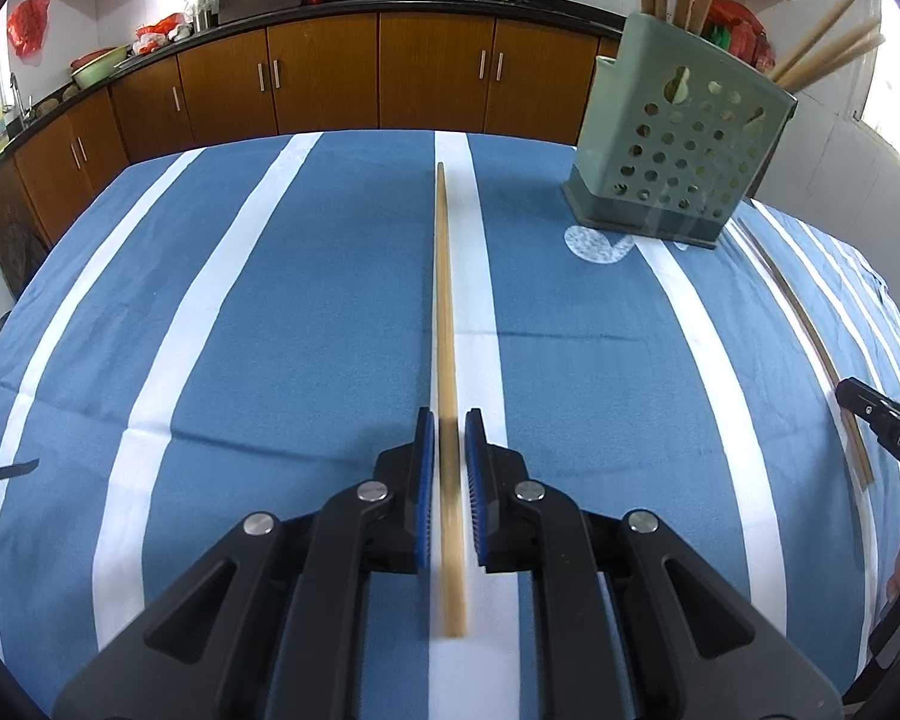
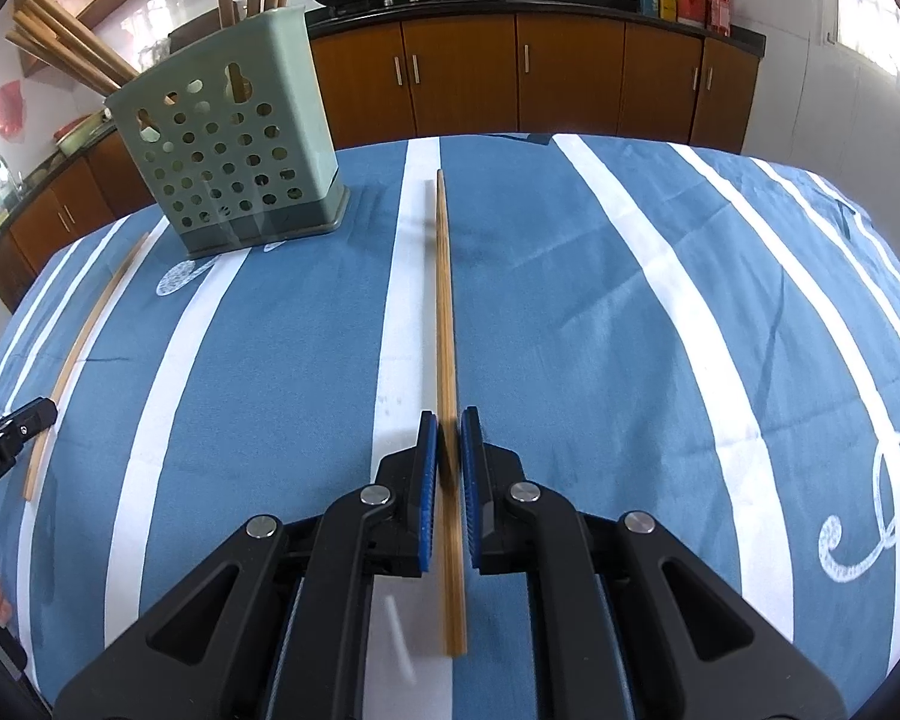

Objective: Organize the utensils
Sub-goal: 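Hold both chopsticks pinched against the cloth in both tools, then lift both chopsticks and carry them upright over the green holder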

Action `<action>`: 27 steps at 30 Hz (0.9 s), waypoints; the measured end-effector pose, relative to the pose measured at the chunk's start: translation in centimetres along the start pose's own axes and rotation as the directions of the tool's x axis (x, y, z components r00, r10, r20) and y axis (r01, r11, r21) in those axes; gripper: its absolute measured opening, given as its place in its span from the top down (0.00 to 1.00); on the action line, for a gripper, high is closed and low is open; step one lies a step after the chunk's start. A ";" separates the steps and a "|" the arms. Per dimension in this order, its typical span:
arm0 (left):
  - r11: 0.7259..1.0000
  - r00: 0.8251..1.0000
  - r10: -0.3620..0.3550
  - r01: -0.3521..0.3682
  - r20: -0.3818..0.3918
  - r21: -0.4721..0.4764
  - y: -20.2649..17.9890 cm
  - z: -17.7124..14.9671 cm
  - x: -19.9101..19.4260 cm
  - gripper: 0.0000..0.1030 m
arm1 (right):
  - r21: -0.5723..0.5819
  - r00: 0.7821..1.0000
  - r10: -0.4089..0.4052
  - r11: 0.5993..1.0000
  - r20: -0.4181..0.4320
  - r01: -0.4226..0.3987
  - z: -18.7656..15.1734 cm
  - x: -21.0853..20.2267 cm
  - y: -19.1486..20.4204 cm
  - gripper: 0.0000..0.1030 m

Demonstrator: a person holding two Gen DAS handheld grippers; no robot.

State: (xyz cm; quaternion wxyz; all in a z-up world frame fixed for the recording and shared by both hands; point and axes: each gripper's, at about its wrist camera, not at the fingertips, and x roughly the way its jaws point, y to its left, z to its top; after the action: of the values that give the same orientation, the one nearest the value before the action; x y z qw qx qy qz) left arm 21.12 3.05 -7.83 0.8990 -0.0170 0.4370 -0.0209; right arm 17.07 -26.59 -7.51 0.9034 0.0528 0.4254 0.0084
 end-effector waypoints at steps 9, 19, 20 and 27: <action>1.000 1.000 -0.008 0.008 -0.003 0.007 -0.1 -0.2 -0.4 0.92 | 0.012 1.000 0.007 1.000 0.012 -0.007 0.0 -0.4 -0.4 0.92; 1.000 0.997 -0.021 0.020 0.071 0.010 0.2 0.7 -3.2 0.92 | 0.013 0.995 0.013 1.000 0.094 -0.015 0.8 -3.2 -0.5 0.92; 1.000 0.997 -0.022 0.021 0.077 0.009 0.2 0.8 -3.4 0.92 | 0.013 0.995 0.014 1.000 0.100 -0.015 0.9 -3.4 -0.4 0.92; 0.999 0.972 -0.049 0.052 0.228 -0.007 0.7 3.3 -8.1 0.92 | 0.035 0.966 0.033 0.998 0.256 -0.043 3.3 -7.4 -0.8 0.92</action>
State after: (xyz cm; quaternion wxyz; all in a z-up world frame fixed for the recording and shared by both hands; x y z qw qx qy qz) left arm 18.68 4.21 0.54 0.9422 -0.0361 0.3307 -0.0389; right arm 14.89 -28.12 0.15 0.9491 0.0800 0.3044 0.0102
